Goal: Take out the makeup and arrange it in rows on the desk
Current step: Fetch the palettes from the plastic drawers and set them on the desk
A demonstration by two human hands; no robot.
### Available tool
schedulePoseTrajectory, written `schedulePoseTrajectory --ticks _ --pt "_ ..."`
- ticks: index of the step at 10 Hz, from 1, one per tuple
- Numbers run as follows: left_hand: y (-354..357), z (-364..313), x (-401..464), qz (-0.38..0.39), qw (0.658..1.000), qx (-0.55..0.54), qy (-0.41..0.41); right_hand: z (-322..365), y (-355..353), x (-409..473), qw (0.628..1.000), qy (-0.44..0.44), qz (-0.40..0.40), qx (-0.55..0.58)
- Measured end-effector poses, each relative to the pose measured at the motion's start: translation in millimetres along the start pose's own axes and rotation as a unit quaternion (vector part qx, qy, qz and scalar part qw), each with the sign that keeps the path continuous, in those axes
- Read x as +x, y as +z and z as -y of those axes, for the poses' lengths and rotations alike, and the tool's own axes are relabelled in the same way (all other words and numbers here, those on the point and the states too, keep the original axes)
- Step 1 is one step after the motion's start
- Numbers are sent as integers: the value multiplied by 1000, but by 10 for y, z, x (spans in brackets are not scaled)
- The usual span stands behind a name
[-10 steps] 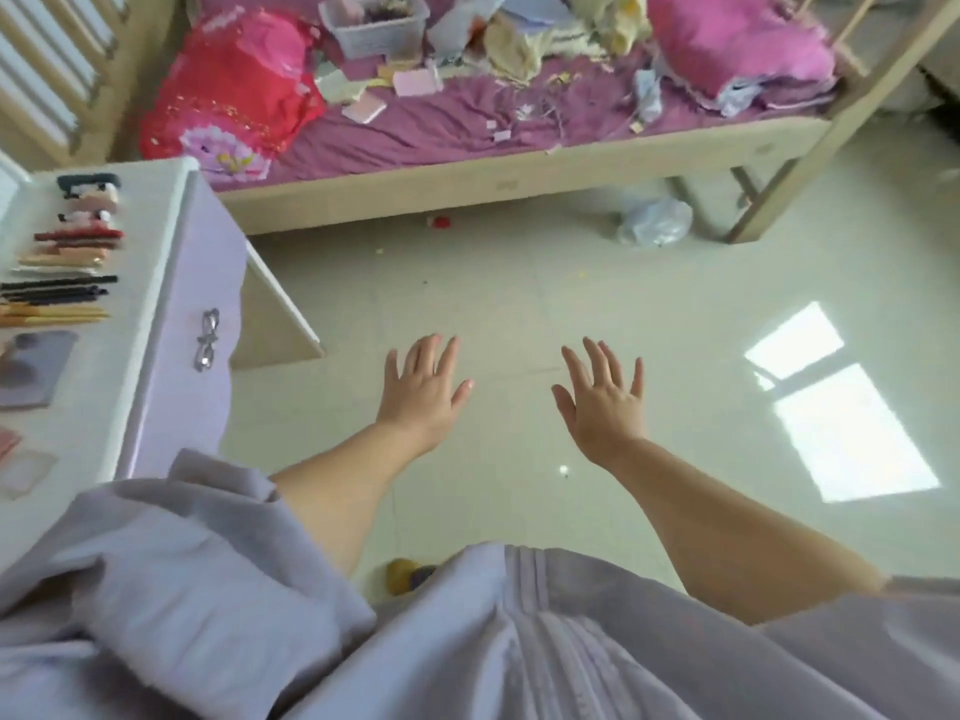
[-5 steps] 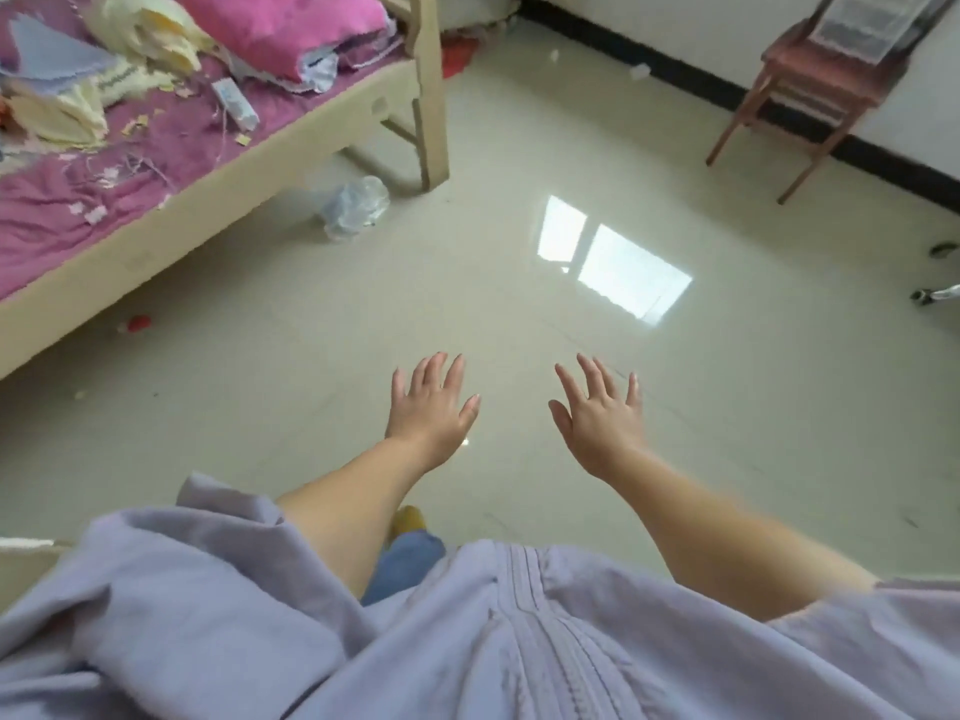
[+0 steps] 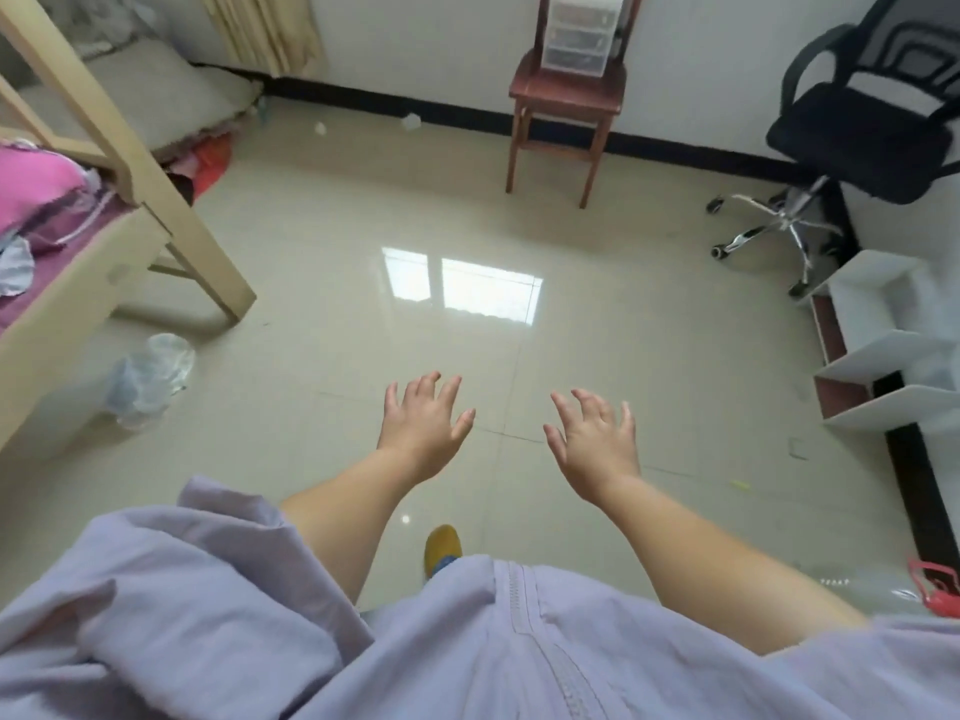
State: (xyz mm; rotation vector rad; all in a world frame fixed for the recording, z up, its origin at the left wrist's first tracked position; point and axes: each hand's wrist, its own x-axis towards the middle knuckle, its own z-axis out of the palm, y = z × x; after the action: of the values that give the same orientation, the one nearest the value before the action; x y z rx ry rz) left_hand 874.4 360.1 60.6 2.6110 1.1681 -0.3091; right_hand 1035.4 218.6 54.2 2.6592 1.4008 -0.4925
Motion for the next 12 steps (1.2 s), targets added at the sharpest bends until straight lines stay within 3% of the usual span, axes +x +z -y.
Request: schedulePoseTrajectory --ticks 2,4,8,10,12 --pt "-528 84 1270 1 999 18 31 40 -478 1008 998 43 -17 40" --pt "-732 -238 2397 25 995 46 90 -349 -791 2037 995 85 -18 50" --pt "-1636 -1123 5028 -22 999 11 43 -1522 -1920 4639 998 52 -23 18" --pt "-1834 -1217 6101 3 999 32 27 -1735 -2248 5718 1000 25 -5 15" --pt "-2184 -1161 7678 -12 999 32 32 -2062 -2647 7153 998 59 -9 1"
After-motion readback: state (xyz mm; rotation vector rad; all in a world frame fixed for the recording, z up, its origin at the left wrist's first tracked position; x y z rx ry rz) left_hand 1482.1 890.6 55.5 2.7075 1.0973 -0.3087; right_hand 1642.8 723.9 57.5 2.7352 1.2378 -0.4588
